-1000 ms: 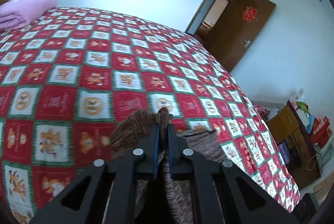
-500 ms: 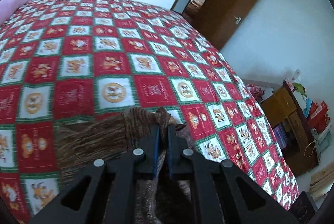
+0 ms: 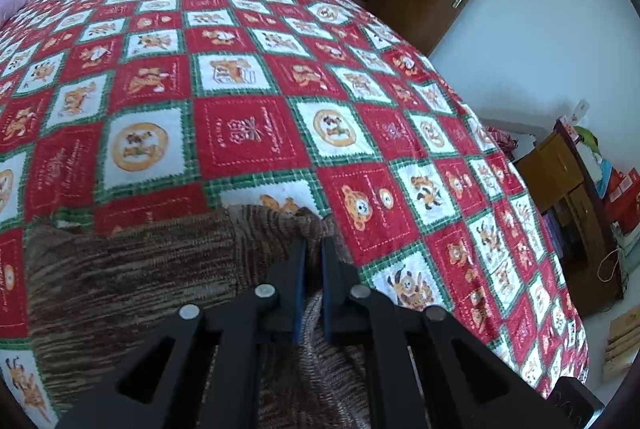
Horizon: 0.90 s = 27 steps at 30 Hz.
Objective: Fold small clothes
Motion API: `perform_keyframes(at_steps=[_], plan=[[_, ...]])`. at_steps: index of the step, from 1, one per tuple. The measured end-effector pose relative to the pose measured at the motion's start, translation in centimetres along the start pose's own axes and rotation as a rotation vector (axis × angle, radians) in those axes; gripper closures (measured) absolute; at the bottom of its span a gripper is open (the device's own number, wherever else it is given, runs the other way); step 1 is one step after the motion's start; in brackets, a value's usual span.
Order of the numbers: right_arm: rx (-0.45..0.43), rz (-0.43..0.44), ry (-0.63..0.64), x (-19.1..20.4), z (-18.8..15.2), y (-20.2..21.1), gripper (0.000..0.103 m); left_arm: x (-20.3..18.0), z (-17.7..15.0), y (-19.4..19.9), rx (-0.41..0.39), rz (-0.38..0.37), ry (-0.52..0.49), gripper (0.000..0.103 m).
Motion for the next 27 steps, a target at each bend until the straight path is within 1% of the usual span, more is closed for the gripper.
perform_keyframes(at_steps=[3, 5, 6, 7, 8, 9, 10, 11, 12, 13, 14, 15, 16, 17, 18, 19, 20, 22, 23, 24, 25, 26, 27], plan=[[0.016, -0.005, -0.024, -0.8, -0.5, -0.1, 0.102, -0.3, -0.2, -0.8, 0.011, 0.008, -0.021, 0.096], [0.025, -0.012, -0.037, -1.4, -0.9, -0.1, 0.102, -0.5, -0.4, -1.3, 0.027, 0.045, -0.044, 0.094], [0.025, -0.011, -0.044, -1.7, -0.9, 0.0, 0.102, -0.5, -0.5, -1.3, 0.038, 0.059, -0.042, 0.094], [0.023, -0.015, -0.048, -1.9, -0.9, 0.0, 0.103, -0.6, -0.6, -1.1, 0.039, 0.064, -0.037, 0.090], [0.008, -0.039, -0.035, -2.0, -0.8, 0.3, 0.103, -0.7, -0.6, -0.6, 0.035, 0.064, -0.038, 0.088], [-0.002, -0.039, -0.024, -2.0, -0.5, 0.2, 0.103, -1.0, -0.7, -0.1, 0.025, 0.066, -0.052, 0.088], [-0.005, -0.026, -0.031, -2.2, -0.4, 0.4, 0.103, -1.3, -0.9, 0.9, 0.006, 0.080, -0.077, 0.085], [-0.014, -0.046, -0.033, -2.4, -0.2, 0.5, 0.102, -1.6, -1.1, 2.0, -0.010, 0.098, -0.101, 0.072], [-0.032, -0.087, -0.029, -2.6, -0.1, 0.9, 0.101, -1.7, -1.3, 2.8, -0.023, 0.109, -0.119, 0.064], [-0.065, -0.138, -0.018, -2.7, 0.1, 1.4, 0.093, -1.8, -1.8, 4.2, -0.052, 0.118, -0.141, 0.045], [-0.112, -0.181, 0.009, -2.3, 0.4, 2.4, 0.082, -1.9, -2.3, 5.4, -0.086, 0.127, -0.158, 0.029], [-0.155, -0.195, 0.045, -1.5, 0.6, 3.3, 0.047, -1.7, -3.1, 7.1, -0.129, 0.147, -0.188, 0.023], [-0.182, -0.196, 0.065, -0.8, 0.7, 3.9, 0.021, -1.4, -3.6, 8.1, -0.151, 0.161, -0.207, 0.015], [-0.249, -0.182, 0.094, 0.6, 0.7, 5.1, 0.018, -1.0, -4.2, 9.0, -0.169, 0.174, -0.219, 0.010], [-0.277, -0.164, 0.115, 1.4, 0.7, 5.6, 0.018, -0.4, -4.9, 9.7, -0.179, 0.189, -0.222, 0.010], [-0.282, -0.136, 0.166, 2.9, 0.7, 5.6, 0.018, 0.2, -5.7, 10.3, -0.181, 0.206, -0.220, 0.010], [-0.255, -0.123, 0.229, 4.5, 0.5, 5.1, 0.018, 1.0, -6.5, 10.8, -0.182, 0.212, -0.209, 0.010], [-0.218, -0.131, 0.293, 6.3, 0.1, 3.8, 0.019, 2.1, -8.2, 11.4, -0.185, 0.207, -0.171, 0.010], [-0.186, -0.135, 0.322, 7.0, -0.2, 2.7, 0.021, 2.4, -9.0, 11.6, -0.187, 0.198, -0.153, 0.010], [-0.161, -0.141, 0.342, 7.4, -0.3, 1.9, 0.038, 3.0, -10.1, 11.6, -0.185, 0.184, -0.133, 0.010], [-0.119, -0.156, 0.369, 7.5, -0.6, 0.7, 0.068, 3.1, -10.8, 11.3, -0.176, 0.185, -0.128, 0.009], [-0.086, -0.171, 0.381, 7.4, -0.7, 0.0, 0.085, 3.3, -11.7, 10.7, -0.151, 0.202, -0.132, 0.009], [-0.075, -0.187, 0.380, 7.1, -1.1, -0.1, 0.099, 3.2, -12.3, 10.3, -0.134, 0.220, -0.146, 0.009]])
Point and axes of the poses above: each gripper's, at about its wrist camera, not at the fingertips, and y roughly against the way its jaws point, x to its left, z to its top, the point moved 4 cm from there along -y, roughly the way its jaws point, and after that the axes turned 15 degrees about -z, right-handed, at the moved point
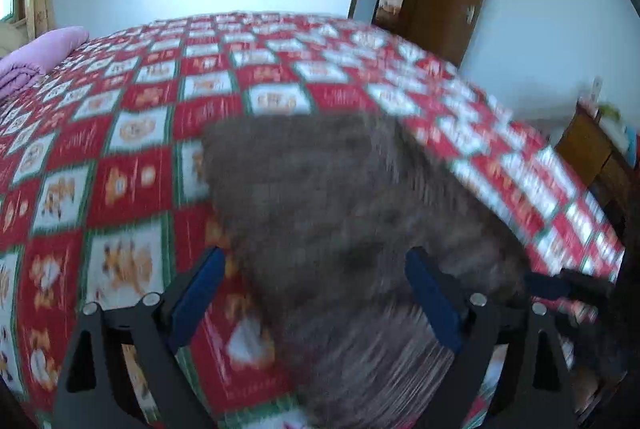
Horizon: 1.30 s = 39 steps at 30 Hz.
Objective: Fold small clothes
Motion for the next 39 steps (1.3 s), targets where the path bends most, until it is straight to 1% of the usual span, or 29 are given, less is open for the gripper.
perform_keyframes(at_steps=[1, 2, 3, 4, 6, 8, 10, 11, 12, 13, 14, 15, 16, 18, 19, 21, 22, 23, 24, 25, 27, 28, 31, 33, 34, 36, 37, 38, 39], plan=[[0.015, -0.012, -0.031, -0.9, -0.1, 0.1, 0.099, -0.3, -0.9, -0.6, 0.025, 0.040, -0.037, 0.009], [0.023, 0.000, -0.064, -1.6, -0.1, 0.4, 0.099, -0.5, -1.5, -1.1, 0.046, 0.084, -0.069, 0.009], [0.027, -0.002, -0.084, -2.1, -0.2, 0.5, 0.099, -0.5, -2.0, -1.4, 0.061, 0.111, -0.089, 0.009], [0.033, -0.030, -0.108, -3.0, -0.3, 1.0, 0.099, -0.5, -2.6, -1.7, 0.079, 0.124, -0.099, 0.008], [0.052, -0.064, -0.118, -3.9, -0.8, 0.9, 0.099, -0.4, -3.0, -1.5, 0.088, 0.094, -0.098, 0.008], [0.091, -0.105, -0.109, -4.6, -1.3, -0.1, 0.099, -0.4, -3.1, -1.4, 0.099, 0.083, -0.103, 0.002], [0.121, -0.083, -0.096, -4.4, -1.1, -0.8, 0.099, -0.1, -3.3, -1.5, 0.096, 0.071, -0.096, 0.002], [0.115, -0.081, -0.074, -4.1, -0.7, -0.5, 0.098, 0.1, -3.4, -1.4, 0.092, 0.061, -0.087, 0.002], [0.101, -0.083, -0.065, -3.9, -0.2, -0.1, 0.093, 0.5, -3.3, -1.3, 0.083, 0.041, -0.068, 0.002], [0.082, -0.077, -0.065, -3.7, 0.7, 0.4, 0.076, 0.5, -3.6, -1.0, 0.075, 0.026, -0.058, 0.002], [0.070, -0.067, -0.071, -3.7, 1.4, 0.7, 0.064, 0.7, -3.6, -0.9, 0.067, 0.010, -0.048, 0.002], [0.055, -0.048, -0.086, -3.6, 2.2, 0.9, 0.044, 0.8, -3.6, -0.9, 0.063, -0.003, -0.041, 0.002], [0.025, -0.015, -0.113, -3.6, 3.6, 1.0, 0.042, 0.8, -3.7, -0.7, 0.054, -0.023, -0.032, 0.002], [0.008, -0.028, -0.112, -3.5, 5.5, 0.3, 0.042, 0.7, -3.9, -0.3, 0.032, -0.053, -0.026, 0.002], [0.016, -0.037, -0.100, -3.2, 6.7, -0.8, 0.042, 0.5, -3.9, 0.0, 0.019, -0.069, -0.033, 0.002], [0.044, -0.034, -0.082, -2.7, 8.1, -3.0, 0.042, 0.1, -4.0, 0.2, 0.009, -0.079, -0.052, 0.002], [0.074, -0.063, -0.079, -2.8, 8.8, -4.9, 0.047, -0.1, -4.1, 0.1, 0.010, -0.073, -0.065, 0.002], [0.092, -0.078, -0.086, -2.9, 9.0, -6.2, 0.054, -0.3, -4.1, 0.0, 0.015, -0.070, -0.075, 0.002], [0.120, -0.073, -0.093, -2.9, 9.2, -7.4, 0.083, -0.5, -4.2, -0.1, 0.022, -0.066, -0.085, 0.002], [0.151, -0.056, -0.091, -2.7, 9.4, -8.8, 0.099, -0.7, -4.3, -0.3, 0.032, -0.060, -0.097, 0.002], [0.134, -0.060, -0.086, -2.4, 9.7, -8.9, 0.099, -1.0, -4.4, -0.4, 0.045, -0.060, -0.114, 0.002], [0.108, -0.064, -0.081, -2.2, 10.1, -8.2, 0.100, -1.1, -4.5, -0.4, 0.049, -0.060, -0.123, 0.002], [0.049, -0.130, -0.089, -3.1, 11.1, -6.6, 0.100, -1.4, -4.6, -0.5, 0.057, -0.068, -0.138, 0.002], [0.018, -0.203, -0.113, -4.7, 11.7, -5.9, 0.100, -1.5, -4.7, -0.6, 0.068, -0.072, -0.139, 0.002], [0.024, -0.230, -0.126, -5.7, 11.7, -6.2, 0.100, -1.5, -4.7, -0.7, 0.072, -0.075, -0.137, 0.001], [0.074, -0.215, -0.131, -6.7, 11.2, -7.5, 0.099, -1.5, -4.8, -0.8, 0.078, -0.076, -0.136, 0.000], [0.120, -0.207, -0.108, -6.8, 10.6, -8.6, 0.097, -1.5, -4.8, -0.9, 0.085, -0.078, -0.133, 0.000], [0.134, -0.210, -0.106, -6.8, 10.3, -9.0, 0.094, -1.5, -4.9, -0.9, 0.089, -0.081, -0.131, 0.000], [0.138, -0.223, -0.113, -7.1, 10.1, -9.1, 0.078, -1.4, -4.8, -0.9, 0.090, -0.083, -0.129, 0.000]])
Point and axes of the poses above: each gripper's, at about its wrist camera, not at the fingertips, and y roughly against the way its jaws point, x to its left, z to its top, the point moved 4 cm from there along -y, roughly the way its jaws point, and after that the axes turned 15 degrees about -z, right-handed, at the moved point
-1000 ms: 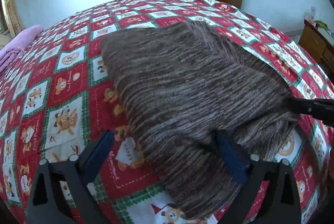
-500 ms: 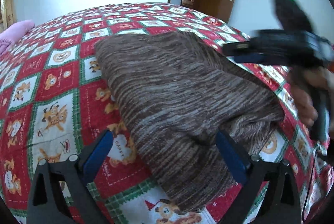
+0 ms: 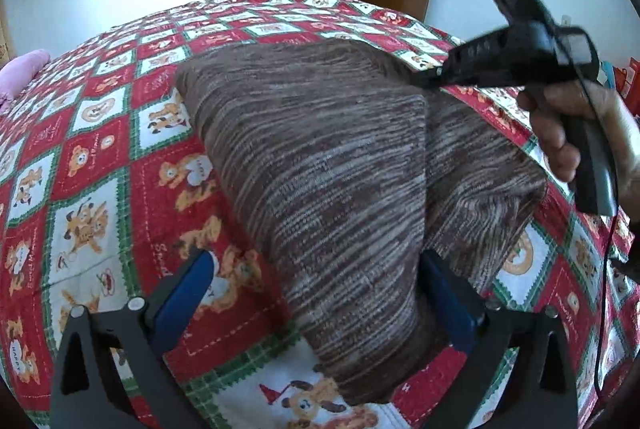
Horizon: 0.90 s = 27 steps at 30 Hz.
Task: Fold small clothes
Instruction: 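Press the folded sweater bundle flat with both open grippers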
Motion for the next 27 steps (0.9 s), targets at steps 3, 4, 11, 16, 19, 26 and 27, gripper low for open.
perform_keyframes(at_steps=[3, 4, 11, 16, 19, 26, 27], plan=[[-0.034, 0.051, -0.083, -1.3, -0.6, 1.8, 0.058, 0.1, 0.0, 0.0, 0.000, -0.006, 0.009, 0.000], [-0.043, 0.106, -0.096, -1.5, -1.1, 3.1, 0.058, 0.2, 0.0, 0.0, 0.000, -0.006, 0.015, 0.000], [-0.013, 0.227, 0.074, 0.5, -8.4, 8.4, 0.058, 0.8, 0.2, 0.2, -0.013, -0.018, 0.044, 0.000], [0.009, 0.088, 0.187, 1.5, -11.5, 7.5, 0.099, 1.1, 0.1, 0.8, -0.042, -0.026, 0.066, 0.000], [-0.010, 0.127, 0.108, -0.3, -11.1, 9.5, 0.100, 1.4, 0.1, 0.9, -0.046, -0.030, 0.082, 0.000], [0.064, 0.012, 0.125, -2.1, -12.9, 6.5, 0.094, 1.4, 0.2, 1.0, -0.050, -0.025, 0.079, 0.000], [0.050, 0.001, 0.119, -2.2, -12.5, 6.9, 0.083, 1.5, 0.2, 1.4, -0.069, -0.019, 0.082, 0.000]])
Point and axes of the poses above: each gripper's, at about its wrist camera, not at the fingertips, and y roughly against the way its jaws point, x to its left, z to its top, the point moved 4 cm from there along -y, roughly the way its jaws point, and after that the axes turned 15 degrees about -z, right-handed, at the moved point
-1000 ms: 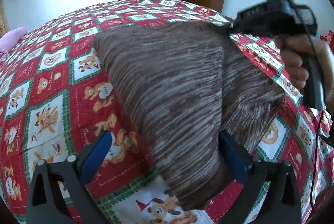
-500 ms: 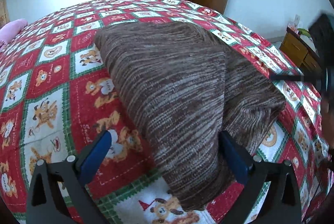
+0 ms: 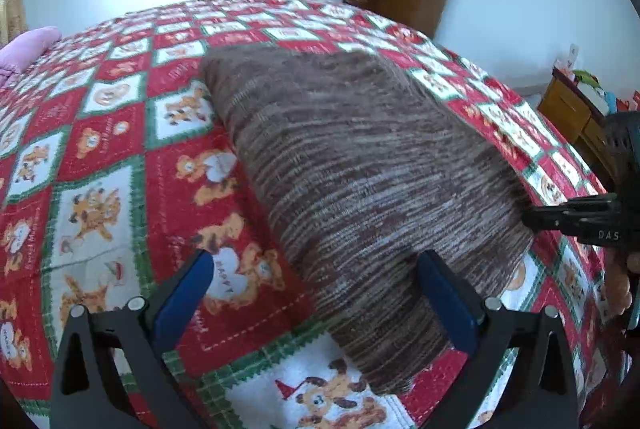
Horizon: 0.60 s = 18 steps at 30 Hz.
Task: Fold small clothes
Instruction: 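Press the folded sweater bundle flat with both open grippers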
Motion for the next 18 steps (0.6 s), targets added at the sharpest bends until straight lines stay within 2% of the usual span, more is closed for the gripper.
perform_keyframes(at_steps=[1, 3, 4, 6, 7, 8, 11, 13, 15, 16, 17, 18], plan=[[-0.003, -0.002, -0.009, -0.2, 0.2, 0.4, 0.066, 0.0, 0.2, 0.6, -0.021, 0.010, -0.001, 0.000], [-0.044, -0.036, -0.042, -0.9, 1.1, 1.9, 0.055, 0.1, 1.0, 2.1, -0.080, -0.012, 0.017, 0.000], [-0.091, -0.090, -0.040, -1.0, 1.7, 3.0, 0.055, 0.1, 1.5, 2.5, -0.097, -0.016, 0.019, 0.000], [-0.158, -0.123, -0.021, -0.5, 2.7, 4.5, 0.055, 0.2, 3.2, 3.1, -0.125, 0.008, 0.007, 0.000], [-0.192, -0.098, -0.017, 0.3, 3.6, 5.0, 0.055, 0.2, 3.8, 3.1, -0.131, 0.021, 0.007, 0.000], [-0.220, -0.032, -0.008, 1.6, 4.6, 5.4, 0.055, 0.4, 4.8, 2.7, -0.125, 0.060, 0.005, 0.000], [-0.227, 0.120, 0.037, 5.0, 6.4, 4.3, 0.055, 1.2, 6.3, 1.1, -0.097, 0.156, -0.009, 0.000], [-0.217, 0.143, 0.057, 6.6, 6.9, 2.6, 0.055, 2.2, 6.1, -0.8, -0.046, 0.249, -0.024, 0.000], [-0.175, 0.098, 0.087, 7.5, 6.6, -0.1, 0.055, 3.6, 5.3, -2.5, 0.011, 0.313, -0.032, 0.000], [-0.126, 0.081, 0.087, 7.7, 6.0, -2.2, 0.054, 4.4, 4.7, -2.8, 0.007, 0.273, -0.011, 0.000], [-0.122, 0.076, 0.094, 7.7, 5.5, -3.1, 0.054, 5.0, 4.5, -2.4, -0.013, 0.228, 0.027, 0.000], [-0.164, 0.076, 0.108, 7.8, 5.3, -3.1, 0.054, 5.6, 4.4, -2.4, -0.005, 0.192, 0.067, 0.000]])
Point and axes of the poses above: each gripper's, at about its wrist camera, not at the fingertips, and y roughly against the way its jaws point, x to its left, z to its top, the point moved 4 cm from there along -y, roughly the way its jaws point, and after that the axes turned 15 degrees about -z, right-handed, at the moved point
